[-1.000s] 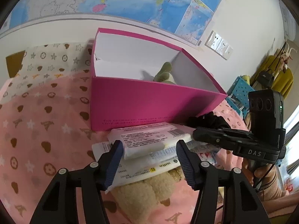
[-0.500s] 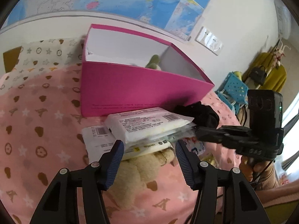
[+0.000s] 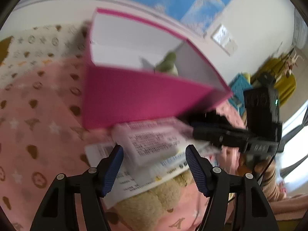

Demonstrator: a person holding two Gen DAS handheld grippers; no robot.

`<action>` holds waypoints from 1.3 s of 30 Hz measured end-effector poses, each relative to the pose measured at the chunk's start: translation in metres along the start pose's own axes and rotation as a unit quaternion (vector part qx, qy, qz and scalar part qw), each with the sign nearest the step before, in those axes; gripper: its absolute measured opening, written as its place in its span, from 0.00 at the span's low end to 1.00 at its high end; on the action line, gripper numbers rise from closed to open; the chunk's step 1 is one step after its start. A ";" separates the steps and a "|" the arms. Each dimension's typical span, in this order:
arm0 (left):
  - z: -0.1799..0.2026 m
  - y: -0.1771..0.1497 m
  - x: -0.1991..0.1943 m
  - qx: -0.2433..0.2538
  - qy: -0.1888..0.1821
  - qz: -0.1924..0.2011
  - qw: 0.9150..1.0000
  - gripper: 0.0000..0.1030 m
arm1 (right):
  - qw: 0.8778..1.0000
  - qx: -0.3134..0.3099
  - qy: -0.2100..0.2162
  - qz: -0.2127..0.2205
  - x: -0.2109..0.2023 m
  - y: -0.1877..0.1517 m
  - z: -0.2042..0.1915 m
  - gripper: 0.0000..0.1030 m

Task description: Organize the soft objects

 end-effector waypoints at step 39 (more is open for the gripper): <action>0.017 0.085 -0.070 0.029 0.117 0.128 0.984 0.59 | 0.993 -0.079 -0.014 0.082 -0.034 0.094 -0.047 0.29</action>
Point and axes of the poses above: each gripper's, at about its wrist camera, not at the fingertips, and x roughly the way its jaws point, z to its right, y to its top, the point moved 6 cm from there along x, roughly the way its jaws point, and after that the axes turned 8 degrees about -z, right-handed, at the moved point
